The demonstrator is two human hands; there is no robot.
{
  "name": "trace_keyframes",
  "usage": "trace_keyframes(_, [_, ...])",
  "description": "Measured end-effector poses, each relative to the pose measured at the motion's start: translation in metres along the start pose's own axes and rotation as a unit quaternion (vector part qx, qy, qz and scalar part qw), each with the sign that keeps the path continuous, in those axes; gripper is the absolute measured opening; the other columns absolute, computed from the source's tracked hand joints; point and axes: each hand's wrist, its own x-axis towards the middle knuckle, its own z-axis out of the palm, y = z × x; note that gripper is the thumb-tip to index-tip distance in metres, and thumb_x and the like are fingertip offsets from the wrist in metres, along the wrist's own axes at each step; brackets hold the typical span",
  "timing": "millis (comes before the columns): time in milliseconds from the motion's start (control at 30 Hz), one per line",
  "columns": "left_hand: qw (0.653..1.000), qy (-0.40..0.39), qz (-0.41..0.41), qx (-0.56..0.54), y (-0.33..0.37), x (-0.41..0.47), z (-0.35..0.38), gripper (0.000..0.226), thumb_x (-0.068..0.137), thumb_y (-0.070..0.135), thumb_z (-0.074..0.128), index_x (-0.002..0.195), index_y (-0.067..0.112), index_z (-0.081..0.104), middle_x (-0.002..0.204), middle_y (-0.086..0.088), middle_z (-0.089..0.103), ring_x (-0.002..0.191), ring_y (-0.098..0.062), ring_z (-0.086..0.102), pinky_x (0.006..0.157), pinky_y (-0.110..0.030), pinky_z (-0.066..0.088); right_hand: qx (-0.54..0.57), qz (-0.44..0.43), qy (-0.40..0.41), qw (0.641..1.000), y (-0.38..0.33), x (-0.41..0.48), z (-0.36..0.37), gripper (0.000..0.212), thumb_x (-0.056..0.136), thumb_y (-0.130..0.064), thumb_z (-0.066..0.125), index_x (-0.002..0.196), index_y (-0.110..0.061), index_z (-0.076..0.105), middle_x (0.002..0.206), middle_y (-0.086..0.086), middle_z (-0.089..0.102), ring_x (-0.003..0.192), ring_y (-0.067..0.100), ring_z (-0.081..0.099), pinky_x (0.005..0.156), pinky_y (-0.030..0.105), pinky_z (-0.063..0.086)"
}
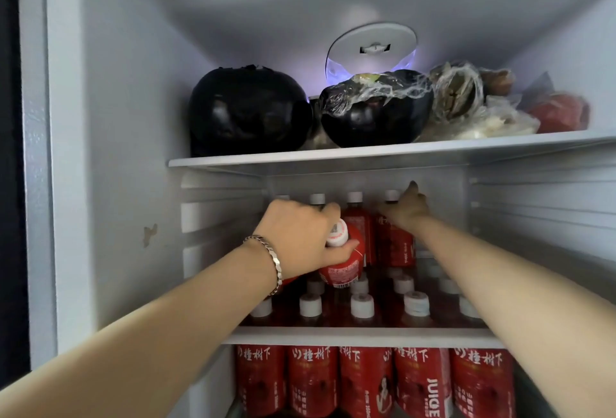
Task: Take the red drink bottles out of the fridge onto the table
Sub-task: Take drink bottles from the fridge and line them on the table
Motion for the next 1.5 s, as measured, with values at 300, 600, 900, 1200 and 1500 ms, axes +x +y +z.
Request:
trace_keyframes(300, [0.998,0.029,0.013,-0.049,-0.008,-0.004,0.013,0.050,0.077,0.061,0.049,0.073,0.013,0.063,0.045,0.002,0.058,0.037,-0.018,0.056,0.045,-0.019,0.025,-0.318,-0.156,0.103,0.929,-0.015,-0.006,-0.007,0.037,0.090,-0.035,0.055,0.115,-0.009,0.060,0.121,0.015,0.059,0.111,0.032,0.057,0.085,0.033,0.046])
trace_keyframes(600, [0.994,-0.092,0.047,-0.035,0.002,-0.005,0.003,0.057,0.091,0.063,0.029,0.117,0.015,0.046,0.099,0.000,0.065,0.090,-0.022,0.064,0.064,-0.026,0.036,-0.417,-0.302,0.096,0.852,-0.021,-0.093,-0.026,0.032,0.095,-0.029,0.044,0.117,-0.008,0.055,0.123,0.010,0.052,0.102,0.033,0.061,0.066,0.031,0.037])
trace_keyframes(900, [0.994,-0.113,-0.009,-0.001,0.005,-0.004,-0.064,0.055,0.090,0.064,0.033,0.112,0.015,0.047,0.095,0.000,0.066,0.087,-0.024,0.065,0.062,-0.027,0.033,-0.371,-0.379,0.138,0.836,-0.042,-0.153,-0.053,0.038,0.029,-0.018,0.090,0.043,-0.011,0.055,0.049,0.004,0.053,0.024,0.025,0.045,0.052,0.008,0.002])
trace_keyframes(1200, [0.966,-0.164,-0.195,-0.040,0.010,-0.056,-0.191,0.048,0.083,0.071,0.035,0.078,0.023,0.040,0.068,0.009,0.042,0.072,-0.016,0.047,0.066,-0.028,0.037,-0.365,-0.370,0.047,0.853,-0.098,-0.233,-0.091,0.023,0.089,-0.023,0.051,0.104,-0.010,0.061,0.112,0.008,0.060,0.103,0.033,0.060,0.068,0.030,0.034])
trace_keyframes(1500, [0.852,-0.423,-0.306,0.026,0.029,-0.215,-0.293,0.049,0.086,0.068,0.034,0.077,0.020,0.043,0.085,0.004,0.060,0.091,-0.022,0.061,0.075,-0.029,0.042,-0.270,-0.478,-0.166,0.819,-0.119,-0.389,-0.017,0.027,0.089,-0.031,0.050,0.105,-0.014,0.064,0.114,0.010,0.065,0.109,0.031,0.061,0.083,0.031,0.045])
